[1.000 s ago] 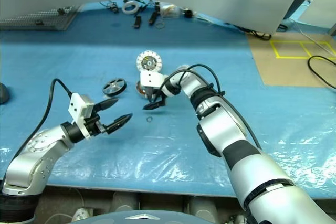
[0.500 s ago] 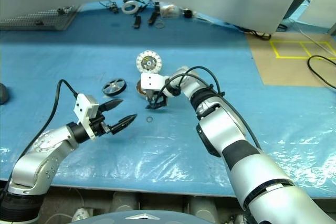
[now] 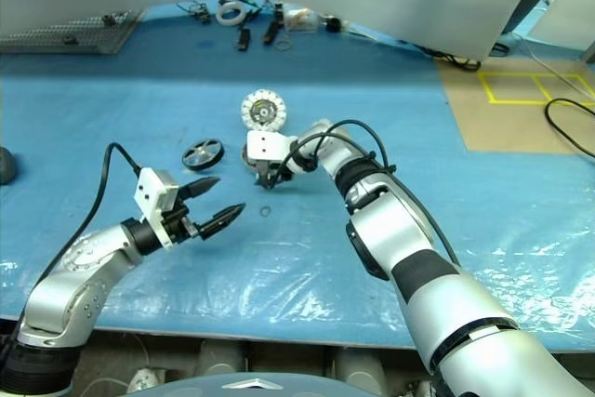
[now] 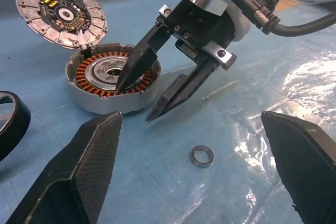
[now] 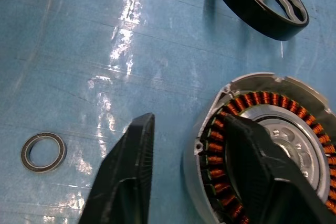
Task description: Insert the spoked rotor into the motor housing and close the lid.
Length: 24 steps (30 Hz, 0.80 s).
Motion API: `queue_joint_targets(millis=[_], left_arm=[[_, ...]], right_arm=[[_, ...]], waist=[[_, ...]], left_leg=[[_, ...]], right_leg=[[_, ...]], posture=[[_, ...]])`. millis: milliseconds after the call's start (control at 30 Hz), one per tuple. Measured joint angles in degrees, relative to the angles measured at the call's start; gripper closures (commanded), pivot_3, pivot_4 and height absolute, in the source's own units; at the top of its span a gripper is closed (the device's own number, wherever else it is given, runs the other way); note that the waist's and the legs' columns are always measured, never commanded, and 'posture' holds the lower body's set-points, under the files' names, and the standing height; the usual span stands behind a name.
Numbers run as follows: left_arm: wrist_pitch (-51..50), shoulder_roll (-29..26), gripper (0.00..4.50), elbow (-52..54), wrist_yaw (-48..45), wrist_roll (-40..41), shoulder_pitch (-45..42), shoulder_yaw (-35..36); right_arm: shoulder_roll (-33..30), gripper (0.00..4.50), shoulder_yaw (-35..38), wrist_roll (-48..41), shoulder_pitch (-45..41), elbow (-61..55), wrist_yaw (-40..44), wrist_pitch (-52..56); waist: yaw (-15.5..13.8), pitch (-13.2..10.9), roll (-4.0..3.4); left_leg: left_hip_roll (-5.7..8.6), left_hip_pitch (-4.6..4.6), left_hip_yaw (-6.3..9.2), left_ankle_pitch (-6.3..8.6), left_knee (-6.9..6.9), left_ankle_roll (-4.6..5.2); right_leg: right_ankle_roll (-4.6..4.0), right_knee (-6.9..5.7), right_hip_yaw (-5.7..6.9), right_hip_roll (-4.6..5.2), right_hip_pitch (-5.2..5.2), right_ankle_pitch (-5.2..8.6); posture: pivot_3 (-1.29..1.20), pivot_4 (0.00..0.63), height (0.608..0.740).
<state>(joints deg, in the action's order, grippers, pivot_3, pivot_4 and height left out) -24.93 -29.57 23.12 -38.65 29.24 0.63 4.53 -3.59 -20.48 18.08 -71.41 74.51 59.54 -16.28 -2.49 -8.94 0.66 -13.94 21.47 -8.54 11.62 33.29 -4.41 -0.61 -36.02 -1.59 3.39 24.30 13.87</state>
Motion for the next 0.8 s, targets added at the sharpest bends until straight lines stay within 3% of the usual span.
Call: queue_joint_targets(millis=[133,533,800], left_arm=[[-0.01,0.20,0.00,0.14,0.18,-0.09,0.05,-0.33],[-0.16,0.23,0.00,0.28,0.37,0.07,-1.17,-0.10],[-0.58,-1.75,0.00,0.15,-0.31,1.02,-1.24,2.11]], right_arm=[[-0.14,4.47,0.08,0.17,0.03,-0.13,-0.44,-0.49],[-0.04,4.47,0.37,0.13,0.07,-0.14,0.17,-0.25],[-0.30,4.47,2.13,-3.16,0.80,-5.98,11.99,4.30]], waist=[[0.05,0.00,0.00],[0.04,-0.01,-0.02],[0.09,-0.01,-0.01]], left_leg=[[0.00,-0.02,0.00,0.00,0.00,0.00],[0.00,-0.07,0.00,0.00,0.08,0.00],[-0.07,0.09,0.00,0.00,0.13,0.01]], right_leg=[[0.00,-0.01,-0.01,0.00,0.00,0.00],[-0.22,-0.40,-0.03,0.00,0.09,0.14],[-0.32,-0.66,-0.03,-0.07,0.40,0.20]], posture=[[0.00,0.150,0.740],[0.00,0.150,0.740],[0.00,0.150,0.740]])
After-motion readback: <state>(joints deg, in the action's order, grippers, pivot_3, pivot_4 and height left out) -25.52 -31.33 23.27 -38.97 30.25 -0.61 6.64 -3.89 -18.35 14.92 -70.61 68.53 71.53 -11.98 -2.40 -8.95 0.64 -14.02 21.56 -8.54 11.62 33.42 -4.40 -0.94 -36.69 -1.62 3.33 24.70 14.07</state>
